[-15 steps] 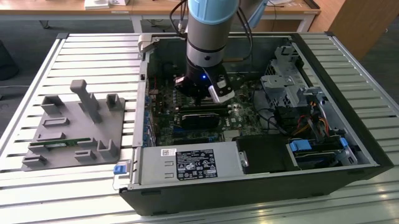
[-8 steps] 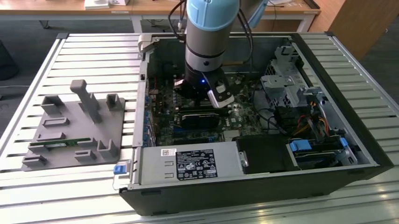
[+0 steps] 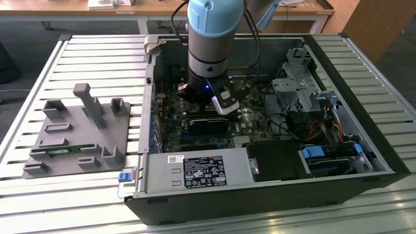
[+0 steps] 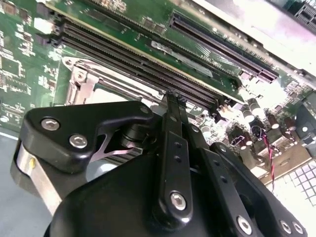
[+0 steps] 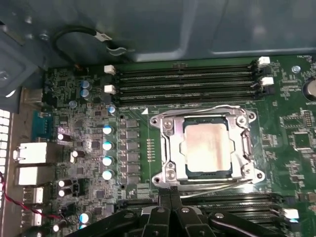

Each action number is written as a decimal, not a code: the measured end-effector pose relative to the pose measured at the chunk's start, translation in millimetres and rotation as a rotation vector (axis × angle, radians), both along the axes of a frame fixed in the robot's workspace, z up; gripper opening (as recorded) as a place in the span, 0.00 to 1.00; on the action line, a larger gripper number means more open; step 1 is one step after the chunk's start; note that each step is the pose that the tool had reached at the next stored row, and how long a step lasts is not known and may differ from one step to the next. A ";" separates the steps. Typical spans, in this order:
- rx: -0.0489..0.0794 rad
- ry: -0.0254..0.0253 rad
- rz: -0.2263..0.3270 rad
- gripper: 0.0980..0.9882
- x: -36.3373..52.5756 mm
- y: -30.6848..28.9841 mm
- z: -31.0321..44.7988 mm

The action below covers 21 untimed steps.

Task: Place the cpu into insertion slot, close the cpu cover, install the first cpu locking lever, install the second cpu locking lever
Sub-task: 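Install the second cpu locking lever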

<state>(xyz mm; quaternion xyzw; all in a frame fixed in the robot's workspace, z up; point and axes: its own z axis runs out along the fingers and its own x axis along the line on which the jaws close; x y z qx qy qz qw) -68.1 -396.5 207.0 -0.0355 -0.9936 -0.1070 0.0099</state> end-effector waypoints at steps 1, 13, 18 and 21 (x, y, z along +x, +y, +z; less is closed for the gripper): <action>0.003 -0.0012 0.000 0.01 -1.6 0.0 -1.0; 0.039 -0.0083 0.000 0.01 -4.8 0.0 -11.6; 0.048 -0.0106 0.000 0.01 -5.8 0.0 -11.2; 0.048 -0.0108 0.000 0.01 -5.9 -0.9 -8.9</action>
